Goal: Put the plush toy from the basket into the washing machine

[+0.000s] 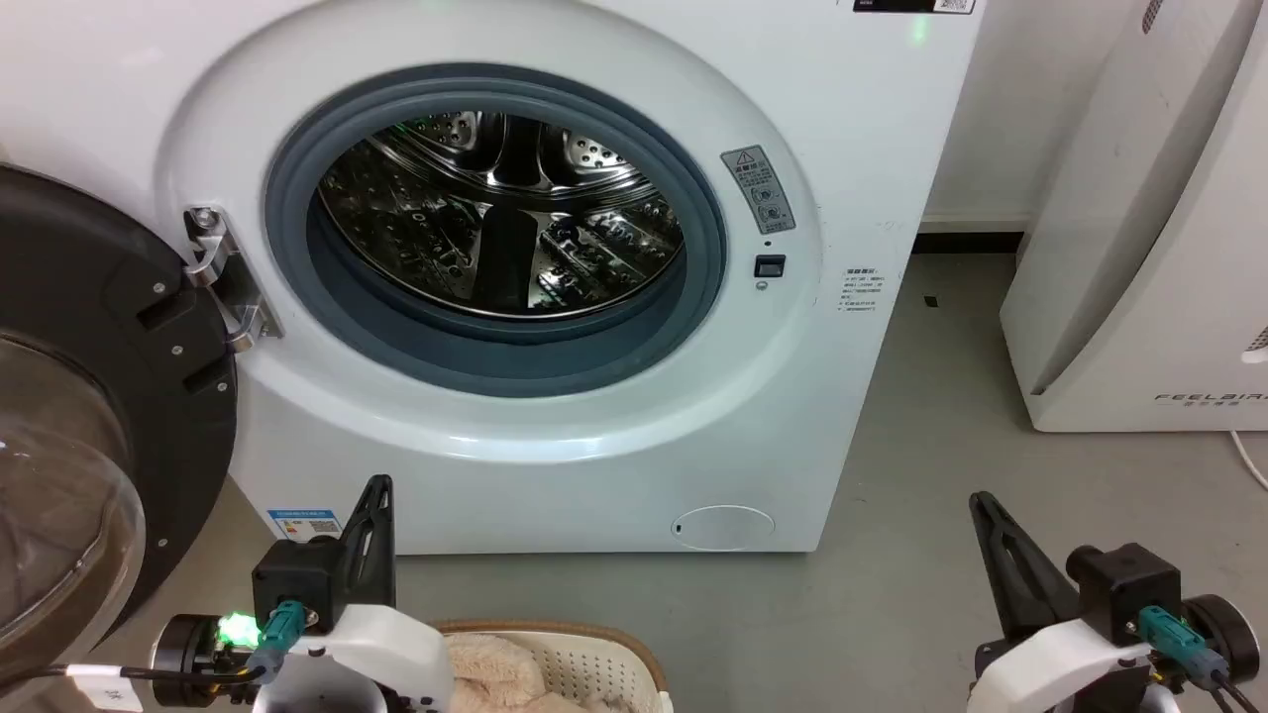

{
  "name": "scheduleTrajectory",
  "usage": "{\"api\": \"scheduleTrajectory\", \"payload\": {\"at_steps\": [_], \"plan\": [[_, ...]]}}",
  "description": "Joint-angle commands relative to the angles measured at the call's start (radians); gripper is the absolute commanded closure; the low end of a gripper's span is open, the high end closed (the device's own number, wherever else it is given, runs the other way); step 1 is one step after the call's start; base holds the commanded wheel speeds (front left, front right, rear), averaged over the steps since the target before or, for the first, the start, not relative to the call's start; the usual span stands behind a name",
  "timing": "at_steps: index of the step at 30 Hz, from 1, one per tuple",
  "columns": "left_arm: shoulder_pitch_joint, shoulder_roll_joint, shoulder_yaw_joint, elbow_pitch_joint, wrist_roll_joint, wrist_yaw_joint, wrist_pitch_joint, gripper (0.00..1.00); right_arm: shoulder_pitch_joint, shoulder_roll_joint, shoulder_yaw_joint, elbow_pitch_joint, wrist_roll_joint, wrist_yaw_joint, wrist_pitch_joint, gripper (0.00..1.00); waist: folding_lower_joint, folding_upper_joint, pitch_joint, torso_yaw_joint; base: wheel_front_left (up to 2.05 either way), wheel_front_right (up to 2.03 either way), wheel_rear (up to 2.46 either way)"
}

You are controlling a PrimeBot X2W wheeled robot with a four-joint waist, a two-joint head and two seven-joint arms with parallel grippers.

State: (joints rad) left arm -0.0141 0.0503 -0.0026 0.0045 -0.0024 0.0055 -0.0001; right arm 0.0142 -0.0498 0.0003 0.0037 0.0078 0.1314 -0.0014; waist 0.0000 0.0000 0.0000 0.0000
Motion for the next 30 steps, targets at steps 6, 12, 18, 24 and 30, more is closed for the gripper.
{"api": "scheduleTrajectory", "payload": {"at_steps": [6, 12, 18, 24, 30], "plan": [[0.014, 0.000, 0.003, -0.005, 0.002, -0.005, 0.000, 1.00, -0.014, 0.000, 0.000, -0.004, -0.008, -0.001, 0.001, 1.00, 0.0000, 0.0000, 0.000, 0.000, 0.00, 0.00, 0.00], [0.014, 0.000, 0.003, -0.005, 0.002, -0.005, 0.000, 1.00, -0.014, 0.000, 0.000, -0.004, -0.008, -0.001, 0.001, 1.00, 0.0000, 0.0000, 0.000, 0.000, 0.00, 0.00, 0.00], [0.014, 0.000, 0.003, -0.005, 0.002, -0.005, 0.000, 1.00, -0.014, 0.000, 0.000, -0.004, -0.008, -0.001, 0.001, 1.00, 0.0000, 0.0000, 0.000, 0.000, 0.00, 0.00, 0.00], [0.000, 0.000, -0.001, 0.000, 0.000, 0.001, 0.000, 0.00, 0.000, 0.000, 0.000, 0.000, 0.001, 0.000, 0.000, 0.00, 0.0001, 0.0000, 0.000, 0.000, 0.00, 0.00, 0.00], [-0.003, 0.000, -0.008, 0.008, -0.004, 0.012, -0.012, 0.00, 0.002, 0.000, -0.013, 0.002, 0.020, 0.000, -0.012, 0.00, 0.0000, 0.0000, 0.002, 0.000, 0.00, 0.00, 0.00]]}}
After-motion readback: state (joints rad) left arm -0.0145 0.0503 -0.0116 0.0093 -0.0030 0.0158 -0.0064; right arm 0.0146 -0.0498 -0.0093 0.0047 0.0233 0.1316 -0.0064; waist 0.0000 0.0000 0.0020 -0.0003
